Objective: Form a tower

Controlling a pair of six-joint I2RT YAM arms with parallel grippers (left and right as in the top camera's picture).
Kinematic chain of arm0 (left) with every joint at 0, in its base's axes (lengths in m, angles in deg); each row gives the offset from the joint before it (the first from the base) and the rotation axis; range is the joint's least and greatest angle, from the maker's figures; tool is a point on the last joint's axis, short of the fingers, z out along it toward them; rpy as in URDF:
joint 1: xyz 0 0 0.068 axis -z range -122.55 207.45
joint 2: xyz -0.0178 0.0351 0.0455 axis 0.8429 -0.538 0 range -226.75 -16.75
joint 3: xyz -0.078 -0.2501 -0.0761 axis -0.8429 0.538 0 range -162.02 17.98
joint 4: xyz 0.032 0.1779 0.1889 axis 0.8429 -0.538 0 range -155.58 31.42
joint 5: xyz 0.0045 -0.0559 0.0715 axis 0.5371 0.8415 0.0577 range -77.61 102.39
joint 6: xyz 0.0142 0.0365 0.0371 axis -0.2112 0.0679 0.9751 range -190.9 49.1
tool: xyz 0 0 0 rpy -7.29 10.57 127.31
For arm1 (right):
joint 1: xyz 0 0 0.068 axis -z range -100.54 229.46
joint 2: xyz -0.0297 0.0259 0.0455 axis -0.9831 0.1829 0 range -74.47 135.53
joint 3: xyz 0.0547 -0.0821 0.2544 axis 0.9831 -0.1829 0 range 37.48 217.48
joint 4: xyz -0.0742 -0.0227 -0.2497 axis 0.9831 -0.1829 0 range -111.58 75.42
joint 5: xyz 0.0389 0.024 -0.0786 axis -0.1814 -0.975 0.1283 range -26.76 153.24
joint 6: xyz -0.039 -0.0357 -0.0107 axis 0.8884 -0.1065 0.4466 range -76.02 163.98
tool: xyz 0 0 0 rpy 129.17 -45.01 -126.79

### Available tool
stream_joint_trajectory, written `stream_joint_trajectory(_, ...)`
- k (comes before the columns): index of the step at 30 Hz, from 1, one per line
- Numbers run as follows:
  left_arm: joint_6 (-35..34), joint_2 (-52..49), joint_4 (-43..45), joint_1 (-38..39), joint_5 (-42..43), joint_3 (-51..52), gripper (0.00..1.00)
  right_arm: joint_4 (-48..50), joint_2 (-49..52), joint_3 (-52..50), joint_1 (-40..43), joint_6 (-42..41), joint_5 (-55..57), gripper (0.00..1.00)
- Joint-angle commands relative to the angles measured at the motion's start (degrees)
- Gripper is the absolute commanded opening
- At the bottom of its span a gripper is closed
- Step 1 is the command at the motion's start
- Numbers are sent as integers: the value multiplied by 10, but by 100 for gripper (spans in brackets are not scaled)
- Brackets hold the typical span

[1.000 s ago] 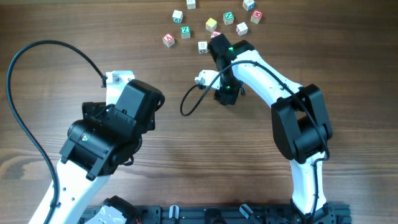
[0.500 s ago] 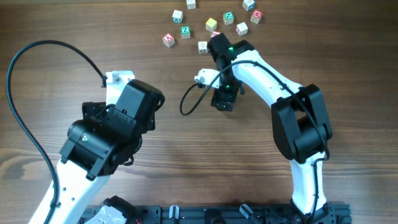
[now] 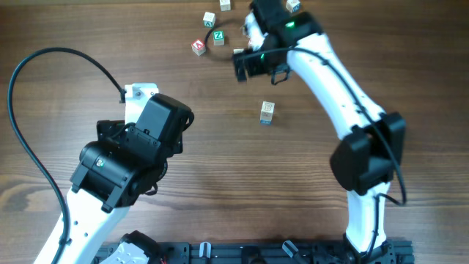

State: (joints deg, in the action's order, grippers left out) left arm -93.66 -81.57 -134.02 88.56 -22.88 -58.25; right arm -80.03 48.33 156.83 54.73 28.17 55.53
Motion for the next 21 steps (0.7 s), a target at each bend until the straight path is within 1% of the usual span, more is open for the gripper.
stream_joint_trajectory(1, 5, 5, 2, -1, -2, 0, 100, -27, -24, 14, 22, -237, -21, 100)
stream_joint_trajectory(3, 5, 5, 2, -1, -1, 0, 100, -55, -23, 10, 24, -142, 24, 100)
stream_joint_trajectory(4, 5, 5, 2, -1, -1, 0, 100, -64, -23, 9, 24, -145, 38, 100)
stream_joint_trajectory(5, 5, 5, 2, -1, -2, 0, 100, -98, -23, 9, 24, -212, 20, 100)
stream_joint_trajectory(6, 5, 5, 2, -1, -1, 0, 100, -111, -23, 9, 24, -238, 1, 100)
stream_joint_trajectory(8, 5, 5, 2, -1, -2, 0, 100, -118, -23, -1, 22, -244, -30, 100)
stream_joint_trajectory(11, 5, 5, 2, -1, -2, 0, 100, -117, -23, -54, 18, -253, -30, 100)
stream_joint_trajectory(13, 5, 5, 2, -1, -2, 0, 100, -101, -23, -88, 17, -257, -29, 100)
stream_joint_trajectory(16, 5, 5, 2, -1, -2, 0, 100, -45, -22, -147, 1, -261, -27, 100)
stream_joint_trajectory(21, 5, 5, 2, -1, -2, 0, 100, 12, -13, -197, -2, -257, -25, 100)
